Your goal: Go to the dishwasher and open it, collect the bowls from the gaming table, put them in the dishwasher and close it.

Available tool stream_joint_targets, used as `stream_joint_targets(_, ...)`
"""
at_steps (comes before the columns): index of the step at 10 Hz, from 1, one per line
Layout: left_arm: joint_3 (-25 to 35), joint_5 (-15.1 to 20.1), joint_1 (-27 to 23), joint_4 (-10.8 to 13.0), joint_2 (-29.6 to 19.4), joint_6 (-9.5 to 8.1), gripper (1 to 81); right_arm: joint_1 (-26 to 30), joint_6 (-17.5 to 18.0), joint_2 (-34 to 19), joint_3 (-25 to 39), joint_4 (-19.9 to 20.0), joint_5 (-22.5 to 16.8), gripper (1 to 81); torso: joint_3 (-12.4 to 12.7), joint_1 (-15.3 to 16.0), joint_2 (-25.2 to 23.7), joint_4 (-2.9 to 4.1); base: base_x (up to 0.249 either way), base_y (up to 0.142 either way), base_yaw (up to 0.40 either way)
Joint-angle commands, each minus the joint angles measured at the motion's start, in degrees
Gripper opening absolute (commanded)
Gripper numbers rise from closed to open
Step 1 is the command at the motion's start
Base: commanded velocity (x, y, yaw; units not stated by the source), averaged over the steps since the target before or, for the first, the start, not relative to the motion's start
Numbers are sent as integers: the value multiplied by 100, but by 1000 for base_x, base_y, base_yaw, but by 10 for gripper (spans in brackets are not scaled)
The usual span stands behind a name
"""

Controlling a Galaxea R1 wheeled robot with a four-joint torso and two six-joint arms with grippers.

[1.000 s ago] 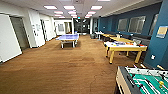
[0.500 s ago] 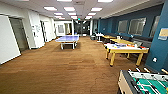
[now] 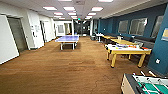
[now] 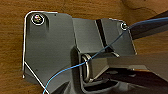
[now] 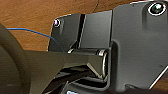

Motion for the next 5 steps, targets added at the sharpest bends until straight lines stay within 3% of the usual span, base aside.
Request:
stream_joint_targets(1,45,259,-233,34,-21,8,811,280,-11,-12,71,-37,-213,811,0,3,0,0,196,0,0)
stream_joint_targets(5,-7,250,-224,25,-3,8,811,280,-11,-4,71,-37,-212,811,0,3,0,0,197,0,0)
